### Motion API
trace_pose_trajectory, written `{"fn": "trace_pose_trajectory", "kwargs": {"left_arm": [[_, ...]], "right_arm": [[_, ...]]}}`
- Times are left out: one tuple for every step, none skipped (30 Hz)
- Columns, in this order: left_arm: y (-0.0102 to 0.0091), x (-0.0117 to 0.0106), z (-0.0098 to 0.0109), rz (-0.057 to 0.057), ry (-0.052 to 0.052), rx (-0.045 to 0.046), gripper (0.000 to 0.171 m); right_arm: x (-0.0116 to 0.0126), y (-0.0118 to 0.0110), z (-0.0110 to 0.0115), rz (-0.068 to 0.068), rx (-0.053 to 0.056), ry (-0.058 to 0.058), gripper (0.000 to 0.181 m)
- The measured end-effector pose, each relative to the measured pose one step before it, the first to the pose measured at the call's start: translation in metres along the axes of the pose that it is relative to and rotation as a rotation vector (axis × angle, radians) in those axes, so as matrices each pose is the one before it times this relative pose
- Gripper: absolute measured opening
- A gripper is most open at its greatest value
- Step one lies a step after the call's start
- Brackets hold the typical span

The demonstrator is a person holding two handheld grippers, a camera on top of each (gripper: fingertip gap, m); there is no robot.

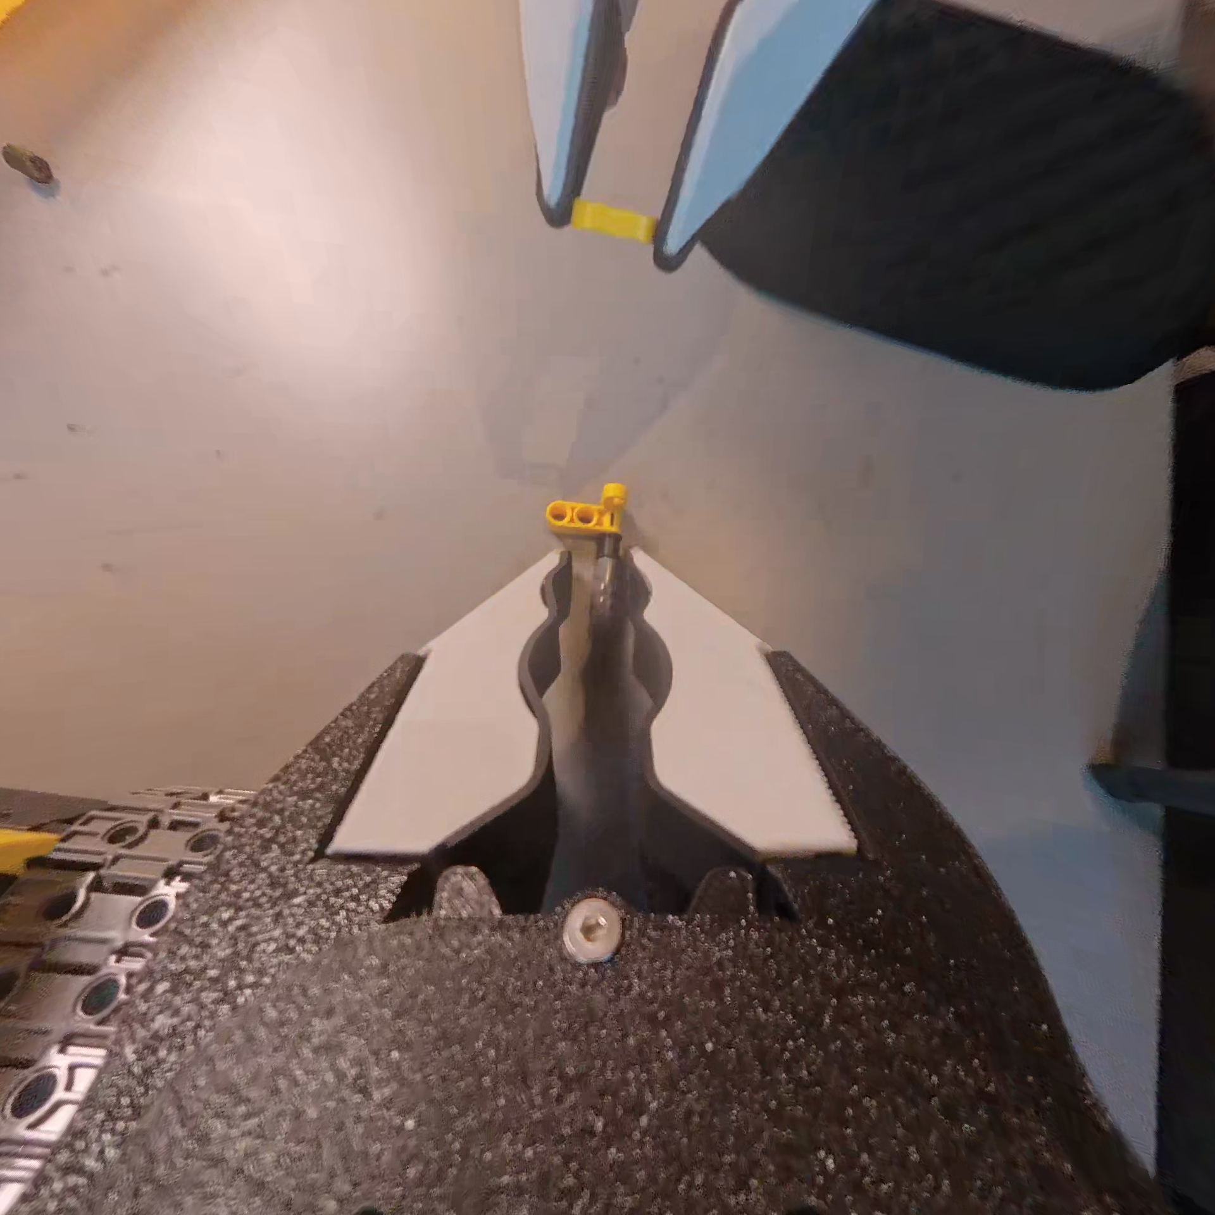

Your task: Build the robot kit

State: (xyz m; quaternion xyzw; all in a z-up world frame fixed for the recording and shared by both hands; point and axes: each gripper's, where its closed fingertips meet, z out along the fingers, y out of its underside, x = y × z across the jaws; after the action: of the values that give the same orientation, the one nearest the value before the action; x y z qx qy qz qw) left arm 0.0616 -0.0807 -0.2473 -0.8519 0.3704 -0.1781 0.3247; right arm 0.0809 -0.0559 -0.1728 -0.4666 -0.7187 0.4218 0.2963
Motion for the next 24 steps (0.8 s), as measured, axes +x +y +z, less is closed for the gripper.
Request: {"fn": "trace_pose_trajectory", "kwargs": {"left_arm": [[0.00280, -0.00185, 0.00177, 0.0227, -0.0275, -0.02244, 0.012], [0.00085, 0.00027, -0.00010, 0.0221, -0.0108, -0.01067, 0.012], [0.00006, 0.00009, -0.00003, 0.0118, -0.0067, -0.00550, 0.012], [0.00009, 0.00021, 0.00008, 0.0118, -0.0055, -0.00377, 0.012], [0.00018, 0.00036, 0.00004, 0.0188, -0.0050, -0.00297, 0.012], [-0.00004, 0.00119, -0.00002, 0.0206, 0.0017, -0.00137, 0.008], [-0.00047, 0.00147, 0.00014, 0.0184, 0.0036, 0.00228, 0.005], [-0.00024, 0.00025, 0.00007, 0.0207, -0.0061, 0.00360, 0.005], [-0.00037, 0.00001, -0.00008, 0.0274, -0.0088, 0.00562, 0.005], [-0.00036, -0.00171, -0.00026, 0.0245, -0.0210, 0.00669, 0.005], [-0.00037, -0.00310, -0.00094, 0.0094, -0.0272, 0.00493, 0.005], [-0.00323, -0.00348, -0.00221, 0.0171, -0.0275, 0.02435, 0.005], [-0.00681, -0.00490, -0.00456, 0.0141, -0.0344, 0.04383, 0.005], [-0.00846, -0.00702, -0.00585, 0.0094, -0.0451, 0.04770, 0.005], [-0.00959, -0.00809, -0.00609, 0.0168, -0.0519, 0.05177, 0.005], [-0.00905, -0.00862, -0.00555, 0.0238, -0.0590, 0.04836, 0.005], [-0.00697, -0.00833, -0.00456, 0.0344, -0.0609, 0.03593, 0.005], [-0.00550, -0.00775, -0.00407, 0.0443, -0.0636, 0.02822, 0.005], [-0.00417, -0.00648, -0.00359, 0.0492, -0.0595, 0.02110, 0.004], [-0.00362, -0.00465, -0.00293, 0.0488, -0.0498, 0.01854, 0.004], [-0.00243, -0.00296, -0.00222, 0.0442, -0.0389, 0.01193, 0.004], [-0.00174, -0.00221, -0.00158, 0.0399, -0.0323, 0.00821, 0.004], [-0.00145, -0.00173, -0.00120, 0.0392, -0.0277, 0.00703, 0.004], [-0.00125, -0.00202, -0.00105, 0.0378, -0.0281, 0.00508, 0.004]], "right_arm": [[-0.00051, 0.00059, -0.00059, 0.0235, 0.0120, -0.0071, 0.015], [0.00016, 0.00041, -0.00089, 0.0235, 0.0112, -0.0040, 0.015], [0.00039, -0.00009, -0.00106, 0.0248, 0.0126, -0.0040, 0.016], [0.00023, -0.00080, -0.00136, 0.0272, 0.0153, -0.0056, 0.016], [0.00081, -0.00129, -0.00141, 0.0297, 0.0164, -0.0041, 0.016], [0.00096, -0.00139, -0.00138, 0.0322, 0.0153, -0.0047, 0.015], [0.00080, -0.00149, -0.00114, 0.0341, 0.0143, -0.0067, 0.015], [0.00088, -0.00158, -0.00098, 0.0360, 0.0147, -0.0056, 0.016], [0.00062, -0.00224, -0.00101, 0.0367, 0.0193, -0.0057, 0.016], [0.00108, -0.00215, -0.00099, 0.0410, 0.0187, -0.0030, 0.016], [0.00194, -0.00183, -0.00077, 0.0451, 0.0171, 0.0022, 0.015], [0.00147, -0.00230, -0.00080, 0.0452, 0.0201, -0.0009, 0.015], [0.00147, -0.00284, -0.00073, 0.0461, 0.0219, -0.0014, 0.015], [0.00117, -0.00322, -0.00061, 0.0459, 0.0226, -0.0015, 0.015], [0.00070, -0.00388, -0.00009, 0.0432, 0.0255, -0.0030, 0.015], [-0.00152, -0.00521, 0.00029, 0.0375, 0.0322, -0.0144, 0.015], [-0.00241, -0.00534, 0.00115, 0.0352, 0.0320, -0.0174, 0.015], [-0.00266, -0.00441, 0.00204, 0.0206, 0.0263, -0.0131, 0.015], [-0.00236, -0.00262, 0.00279, 0.0001, 0.0150, -0.0050, 0.015], [-0.00190, -0.00105, 0.00343, -0.0142, 0.0075, 0.0006, 0.015], [-0.00205, -0.00098, 0.00354, -0.0143, 0.0086, -0.0018, 0.015], [-0.00139, -0.00042, 0.00359, -0.0082, 0.0062, -0.0018, 0.015], [-0.00008, 0.00027, 0.00326, -0.0063, 0.0017, 0.0022, 0.015], [0.00019, 0.00059, 0.00270, -0.0055, -0.0007, -0.0002, 0.015]]}}
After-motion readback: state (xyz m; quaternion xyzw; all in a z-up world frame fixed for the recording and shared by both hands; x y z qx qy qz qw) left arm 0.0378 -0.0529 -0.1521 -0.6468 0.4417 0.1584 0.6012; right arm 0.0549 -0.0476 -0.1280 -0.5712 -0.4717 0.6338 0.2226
